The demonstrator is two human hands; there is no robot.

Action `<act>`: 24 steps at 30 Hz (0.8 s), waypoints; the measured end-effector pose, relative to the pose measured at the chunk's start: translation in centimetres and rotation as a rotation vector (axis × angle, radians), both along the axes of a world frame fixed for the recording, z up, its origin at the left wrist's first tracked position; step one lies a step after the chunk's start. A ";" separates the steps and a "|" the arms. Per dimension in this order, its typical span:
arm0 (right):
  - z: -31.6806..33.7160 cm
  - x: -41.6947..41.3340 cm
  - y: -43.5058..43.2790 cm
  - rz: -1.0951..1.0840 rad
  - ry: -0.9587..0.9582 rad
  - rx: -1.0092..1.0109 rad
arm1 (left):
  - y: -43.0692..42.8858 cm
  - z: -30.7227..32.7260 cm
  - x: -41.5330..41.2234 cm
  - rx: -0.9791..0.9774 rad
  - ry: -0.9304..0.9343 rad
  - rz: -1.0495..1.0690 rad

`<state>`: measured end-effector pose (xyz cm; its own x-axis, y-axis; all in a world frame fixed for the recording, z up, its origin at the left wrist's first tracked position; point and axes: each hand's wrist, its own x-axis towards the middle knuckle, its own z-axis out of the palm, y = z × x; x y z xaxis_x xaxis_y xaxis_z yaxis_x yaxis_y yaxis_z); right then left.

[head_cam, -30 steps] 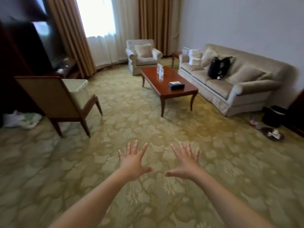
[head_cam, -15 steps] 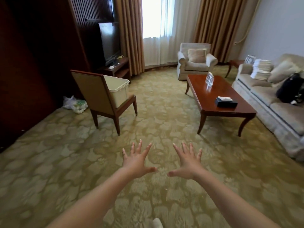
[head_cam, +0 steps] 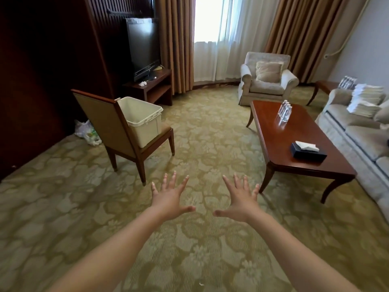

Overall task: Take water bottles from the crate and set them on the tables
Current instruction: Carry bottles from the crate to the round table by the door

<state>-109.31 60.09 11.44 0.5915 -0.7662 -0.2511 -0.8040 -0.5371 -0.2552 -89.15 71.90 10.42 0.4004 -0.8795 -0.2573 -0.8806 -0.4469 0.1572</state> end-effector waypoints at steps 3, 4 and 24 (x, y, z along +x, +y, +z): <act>-0.7 2.5 -5.2 0.033 -0.015 0.031 | -4.2 -0.3 2.0 0.024 -0.019 0.011; -1.0 3.5 -7.1 0.045 -0.018 0.043 | -5.7 -0.5 2.7 0.031 -0.026 0.020; -1.4 26.0 -47.0 0.447 -0.023 0.027 | -39.2 -0.9 18.4 -0.026 0.077 0.382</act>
